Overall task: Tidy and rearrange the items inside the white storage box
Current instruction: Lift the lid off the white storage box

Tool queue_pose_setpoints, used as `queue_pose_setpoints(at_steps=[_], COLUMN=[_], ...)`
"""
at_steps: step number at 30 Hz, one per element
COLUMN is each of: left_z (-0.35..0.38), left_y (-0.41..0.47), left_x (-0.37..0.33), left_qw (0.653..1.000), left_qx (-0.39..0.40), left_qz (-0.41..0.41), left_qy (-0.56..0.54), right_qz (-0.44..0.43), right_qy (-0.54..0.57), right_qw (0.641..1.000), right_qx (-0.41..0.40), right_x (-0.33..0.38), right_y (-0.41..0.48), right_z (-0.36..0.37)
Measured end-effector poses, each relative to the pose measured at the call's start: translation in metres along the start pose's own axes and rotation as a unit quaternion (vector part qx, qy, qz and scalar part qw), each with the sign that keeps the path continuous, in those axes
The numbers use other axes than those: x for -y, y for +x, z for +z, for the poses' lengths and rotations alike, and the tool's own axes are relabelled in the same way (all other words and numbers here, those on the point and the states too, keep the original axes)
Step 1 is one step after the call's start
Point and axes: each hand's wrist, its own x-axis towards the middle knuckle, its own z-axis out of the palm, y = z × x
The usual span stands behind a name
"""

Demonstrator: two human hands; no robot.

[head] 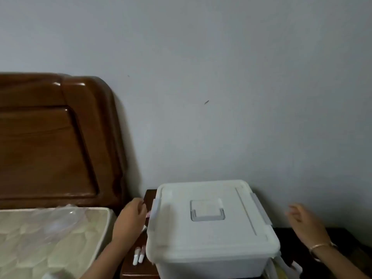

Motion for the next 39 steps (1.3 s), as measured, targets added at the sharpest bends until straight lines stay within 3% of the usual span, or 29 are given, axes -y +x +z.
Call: queue_pose_setpoints(at_steps=[8,20,34,37,39], left_z=[0.065,0.098,0.095,0.088,0.083], left_y=[0.006,0.016,0.024,0.029,0.028], left_x=[-0.006,0.005,0.021,0.036,0.043], left_qw=[0.981,0.97,0.974,0.944,0.892], left_qx=[0.115,0.125,0.127,0.162,0.202], left_qz=[-0.077,-0.092,-0.174,-0.214,-0.264], left_qy=[0.139,0.188,-0.068,-0.191,-0.307], right_qz=[0.102,0.072,0.06,0.063,0.062], right_qy=[-0.104,-0.155,-0.186,-0.181,-0.182], right_qw=[0.979,0.975,0.974,0.974,0.975], right_qx=[0.144,0.143,0.114,0.117,0.114], right_x=[0.003,0.013,0.005,0.005,0.005], right_y=[0.028,0.03,0.034,0.035,0.035], right_z=[0.057,0.097,0.104,0.104,0.105])
